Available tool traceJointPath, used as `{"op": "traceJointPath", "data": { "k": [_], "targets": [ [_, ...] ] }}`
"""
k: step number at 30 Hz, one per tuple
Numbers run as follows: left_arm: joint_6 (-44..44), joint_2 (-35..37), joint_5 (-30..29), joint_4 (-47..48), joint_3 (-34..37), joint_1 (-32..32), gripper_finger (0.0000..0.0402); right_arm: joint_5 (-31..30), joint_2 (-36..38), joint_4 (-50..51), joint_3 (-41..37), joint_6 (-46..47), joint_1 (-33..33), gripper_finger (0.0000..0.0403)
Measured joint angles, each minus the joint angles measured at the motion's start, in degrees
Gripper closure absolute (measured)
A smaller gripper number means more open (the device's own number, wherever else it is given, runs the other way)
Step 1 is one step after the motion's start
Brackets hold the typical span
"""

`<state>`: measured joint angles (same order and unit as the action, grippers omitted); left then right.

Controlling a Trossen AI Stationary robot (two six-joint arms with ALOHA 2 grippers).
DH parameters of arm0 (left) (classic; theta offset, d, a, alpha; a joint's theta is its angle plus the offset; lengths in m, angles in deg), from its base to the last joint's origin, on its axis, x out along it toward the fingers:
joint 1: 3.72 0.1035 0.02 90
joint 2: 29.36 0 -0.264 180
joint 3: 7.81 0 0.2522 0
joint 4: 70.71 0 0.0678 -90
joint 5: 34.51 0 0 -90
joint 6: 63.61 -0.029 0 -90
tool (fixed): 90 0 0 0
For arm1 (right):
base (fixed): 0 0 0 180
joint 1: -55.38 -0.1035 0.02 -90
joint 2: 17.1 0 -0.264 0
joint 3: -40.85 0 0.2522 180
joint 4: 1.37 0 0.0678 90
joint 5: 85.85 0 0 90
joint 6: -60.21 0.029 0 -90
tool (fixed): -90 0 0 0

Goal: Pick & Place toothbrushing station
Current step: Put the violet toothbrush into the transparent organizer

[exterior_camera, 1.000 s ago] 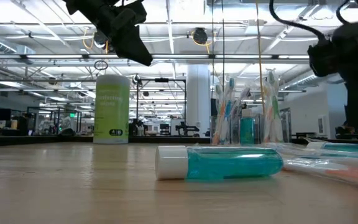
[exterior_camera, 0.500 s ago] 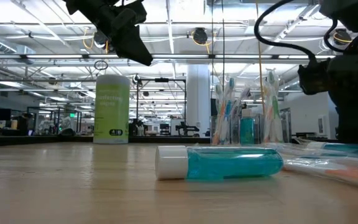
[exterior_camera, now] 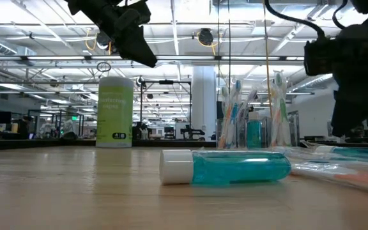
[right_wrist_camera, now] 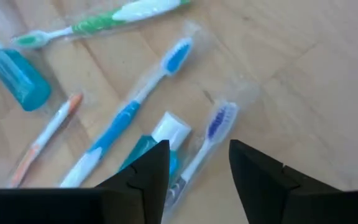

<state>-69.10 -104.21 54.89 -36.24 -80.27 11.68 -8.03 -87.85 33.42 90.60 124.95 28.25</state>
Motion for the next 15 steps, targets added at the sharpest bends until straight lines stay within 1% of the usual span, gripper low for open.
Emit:
{"op": "traceJointPath", "data": {
  "k": [2, 4, 8, 10, 13, 15],
  "targets": [
    [0.0, 0.0, 0.0, 0.0, 0.0, 0.0, 0.0224, 0.2, -0.6, -0.6, -0.5, 0.6, 0.1, 0.0242],
    [0.0, 0.0, 0.0, 0.0, 0.0, 0.0, 0.0225, 0.4, -1.6, -3.4, -2.0, 1.3, 0.0, 0.0244],
    [0.0, 0.0, 0.0, 0.0, 0.0, 0.0, 0.0225, 3.0, -4.2, -12.8, -6.6, 3.1, 0.0, 0.0247],
    [0.0, 0.0, 0.0, 0.0, 0.0, 0.0, 0.0224, 3.0, -5.1, -17.3, -8.8, 2.8, -0.1, 0.0247],
    [0.0, 0.0, 0.0, -0.2, 0.0, 0.0, 0.0224, 2.4, -5.9, -23.3, -11.2, -3.4, -0.1, 0.0249],
    [0.0, 0.0, 0.0, -0.7, 0.0, 0.0, 0.0224, 1.2, -5.9, -24.2, -11.9, -9.1, -0.1, 0.0253]
  ]
}}
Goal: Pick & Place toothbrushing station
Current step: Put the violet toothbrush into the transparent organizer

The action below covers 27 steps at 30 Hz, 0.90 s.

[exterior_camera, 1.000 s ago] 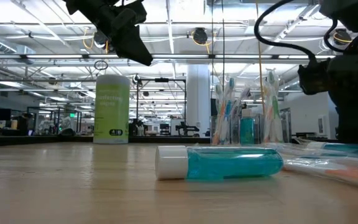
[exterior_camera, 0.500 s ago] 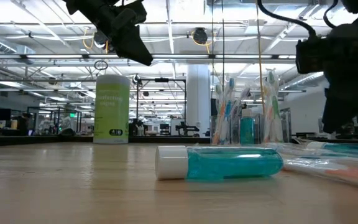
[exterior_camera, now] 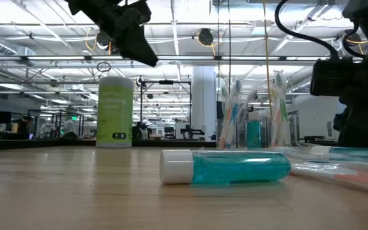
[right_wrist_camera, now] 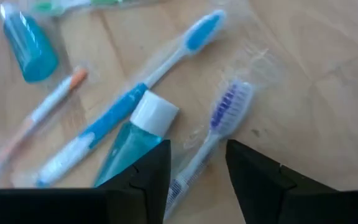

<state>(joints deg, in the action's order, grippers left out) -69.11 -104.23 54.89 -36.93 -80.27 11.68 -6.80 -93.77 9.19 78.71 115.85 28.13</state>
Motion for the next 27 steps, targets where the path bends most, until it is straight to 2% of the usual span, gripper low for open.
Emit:
{"op": "traceJointPath", "data": {
  "k": [5, 11, 14, 18, 20, 23, 27],
  "targets": [
    [-0.2, 0.0, 0.0, -0.6, 0.0, 0.0, 0.0225, -2.5, -0.1, 0.4, -0.1, -9.7, 0.1, 0.0283],
    [-0.2, 0.0, 0.0, -0.6, 0.0, 0.0, 0.0224, -5.1, -0.2, 0.6, -0.1, -8.5, 0.1, 0.0356],
    [-0.2, 0.0, 0.0, -0.6, 0.0, 0.0, 0.0225, -5.8, 0.0, 0.6, -0.2, -10.8, 0.8, 0.0393],
    [-0.2, 0.0, 0.0, -0.6, 0.0, 0.0, 0.0225, -12.1, 1.1, 0.4, -0.4, -11.9, 2.4, 0.0390],
    [-0.2, 0.0, 0.0, -0.6, 0.0, 0.0, 0.0224, -13.3, 2.5, -2.0, -0.4, -14.2, 3.5, 0.0391],
    [-0.3, 0.0, 0.0, -0.6, 0.0, 0.0, 0.0224, -13.8, 5.8, -7.1, -0.3, -22.1, 5.1, 0.0399],
    [-0.3, 0.0, 0.0, -0.8, 0.0, 0.0, 0.0224, -23.6, 11.2, -20.4, -0.3, -36.9, 7.4, 0.0400]
  ]
}}
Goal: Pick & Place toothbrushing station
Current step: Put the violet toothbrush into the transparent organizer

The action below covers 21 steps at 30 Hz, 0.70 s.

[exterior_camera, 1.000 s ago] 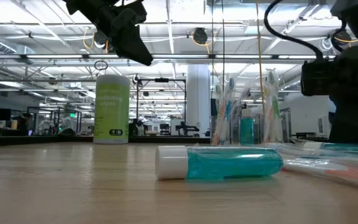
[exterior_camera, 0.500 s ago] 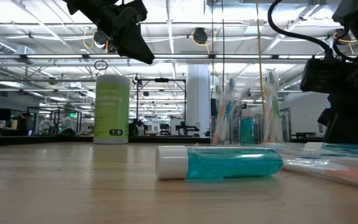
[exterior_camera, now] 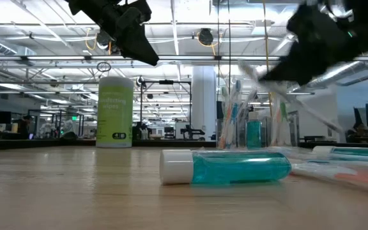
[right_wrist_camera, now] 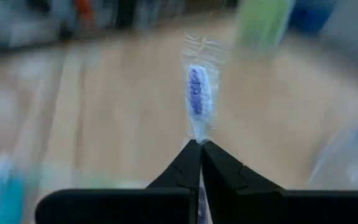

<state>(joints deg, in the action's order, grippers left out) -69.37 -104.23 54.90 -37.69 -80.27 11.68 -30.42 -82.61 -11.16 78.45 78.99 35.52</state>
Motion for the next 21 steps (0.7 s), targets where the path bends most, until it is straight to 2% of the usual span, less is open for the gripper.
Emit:
{"op": "traceJointPath", "data": {
  "k": [5, 7, 9, 14, 18, 21],
  "targets": [
    [0.0, 0.0, 0.0, 0.0, 0.0, 0.0, 0.0224, -14.3, 4.7, -19.1, 0.0, -25.9, 3.6, 0.0401],
    [0.0, 0.0, 0.0, 0.0, 0.0, 0.0, 0.0225, -17.2, 5.6, -23.7, 0.1, -33.4, 4.9, 0.0402],
    [0.0, 0.0, 0.0, 0.0, 0.0, 0.0, 0.0224, -18.0, 5.8, -26.6, 0.1, -37.1, 6.3, 0.0402],
    [0.0, 0.0, 0.0, 0.1, 0.0, 0.0, 0.0224, -18.1, 4.6, -24.8, 0.1, -34.7, 9.5, 0.0402],
    [0.0, 0.0, 0.0, 0.2, 0.0, 0.0, 0.0224, -18.2, 2.4, -18.4, 0.1, -27.8, 11.7, 0.0402],
    [0.0, 0.0, 0.0, 0.2, 0.0, 0.0, 0.0224, -20.2, 0.1, -18.9, -0.9, -24.1, 13.3, 0.0403]
  ]
}}
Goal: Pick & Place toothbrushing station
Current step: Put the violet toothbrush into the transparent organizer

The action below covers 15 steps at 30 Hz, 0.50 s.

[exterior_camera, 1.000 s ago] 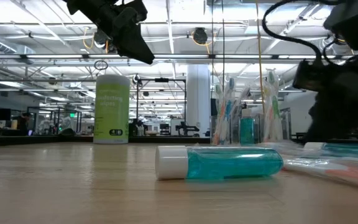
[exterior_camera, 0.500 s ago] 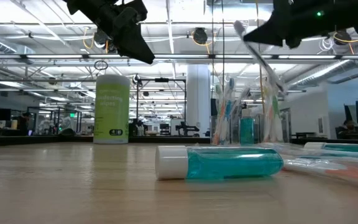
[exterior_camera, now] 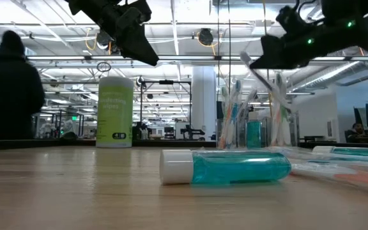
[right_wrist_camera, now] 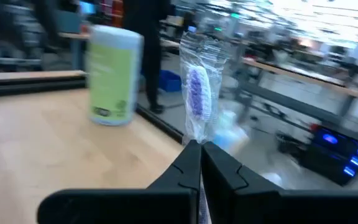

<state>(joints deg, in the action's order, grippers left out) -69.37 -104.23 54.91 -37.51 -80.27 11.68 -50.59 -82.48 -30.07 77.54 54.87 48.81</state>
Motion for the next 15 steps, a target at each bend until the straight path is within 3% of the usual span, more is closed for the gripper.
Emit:
{"op": "traceJointPath", "data": {
  "k": [7, 11, 15],
  "targets": [
    [0.0, 0.0, 0.0, 0.1, 0.0, 0.0, 0.0224, -2.3, -3.7, -12.2, -7.6, 4.3, 2.8, 0.0403],
    [-0.1, 0.0, 0.0, 0.2, 0.0, 0.0, 0.0224, -3.2, -3.6, -13.6, -12.7, 9.2, 0.0, 0.0402],
    [-0.4, 0.0, 0.0, 0.2, 0.0, 0.0, 0.0224, -5.8, -3.5, -17.4, -16.3, 8.2, -3.0, 0.0402]
  ]
}}
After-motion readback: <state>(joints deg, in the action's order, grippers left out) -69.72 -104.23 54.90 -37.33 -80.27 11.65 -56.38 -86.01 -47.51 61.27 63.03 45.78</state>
